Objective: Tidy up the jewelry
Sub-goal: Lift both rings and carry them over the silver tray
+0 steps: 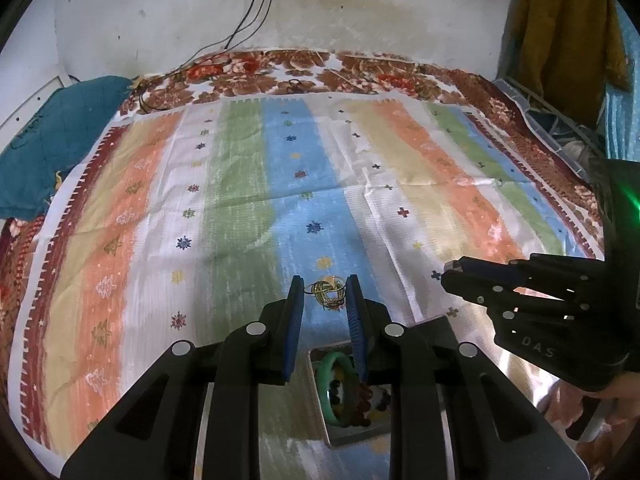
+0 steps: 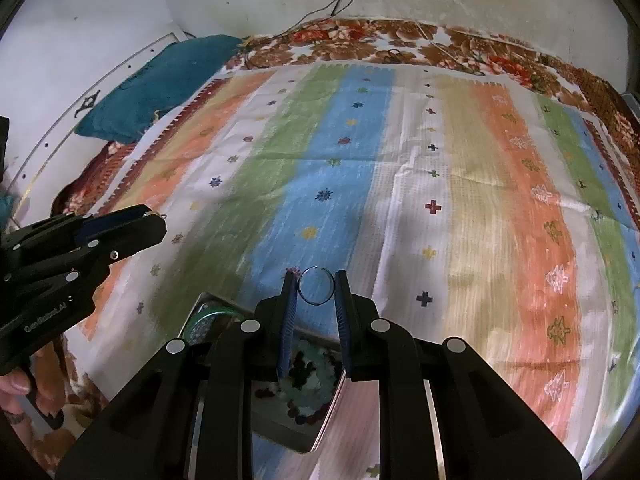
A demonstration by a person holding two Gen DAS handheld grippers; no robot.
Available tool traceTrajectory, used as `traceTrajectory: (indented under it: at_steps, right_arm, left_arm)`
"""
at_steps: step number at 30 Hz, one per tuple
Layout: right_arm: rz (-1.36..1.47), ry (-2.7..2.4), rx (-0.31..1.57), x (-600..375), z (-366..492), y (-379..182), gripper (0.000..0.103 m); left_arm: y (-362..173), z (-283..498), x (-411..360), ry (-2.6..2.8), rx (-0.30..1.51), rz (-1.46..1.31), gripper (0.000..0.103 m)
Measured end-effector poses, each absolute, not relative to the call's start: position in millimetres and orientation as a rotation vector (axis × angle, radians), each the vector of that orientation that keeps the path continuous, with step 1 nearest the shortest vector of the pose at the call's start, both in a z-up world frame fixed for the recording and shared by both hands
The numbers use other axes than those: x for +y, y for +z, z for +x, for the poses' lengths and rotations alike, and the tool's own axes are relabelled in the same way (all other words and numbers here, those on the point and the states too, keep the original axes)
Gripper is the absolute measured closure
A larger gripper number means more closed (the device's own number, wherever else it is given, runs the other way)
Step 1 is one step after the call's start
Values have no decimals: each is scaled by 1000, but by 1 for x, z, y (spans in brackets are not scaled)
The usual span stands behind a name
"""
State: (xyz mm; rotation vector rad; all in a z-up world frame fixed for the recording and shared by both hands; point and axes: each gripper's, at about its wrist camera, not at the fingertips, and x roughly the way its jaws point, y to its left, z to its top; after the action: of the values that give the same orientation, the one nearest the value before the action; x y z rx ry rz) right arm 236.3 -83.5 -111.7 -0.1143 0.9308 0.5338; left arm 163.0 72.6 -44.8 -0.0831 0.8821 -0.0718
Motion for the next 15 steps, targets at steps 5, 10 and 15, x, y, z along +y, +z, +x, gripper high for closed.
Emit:
traceTrajectory:
  at_steps: [5,10,15]
  right_arm:
    - [-123,545,912,-83,225,-108,83]
    - [-129,573,898,-83,211,-108,83]
    - [-140,586,911,-85,199,-112,83]
  left_arm:
    - [-44,154,68,-79,876,-67,82]
    - [-49,147,66,-99,883,-63,82]
    - [-49,137,68,-111,877,-91,82]
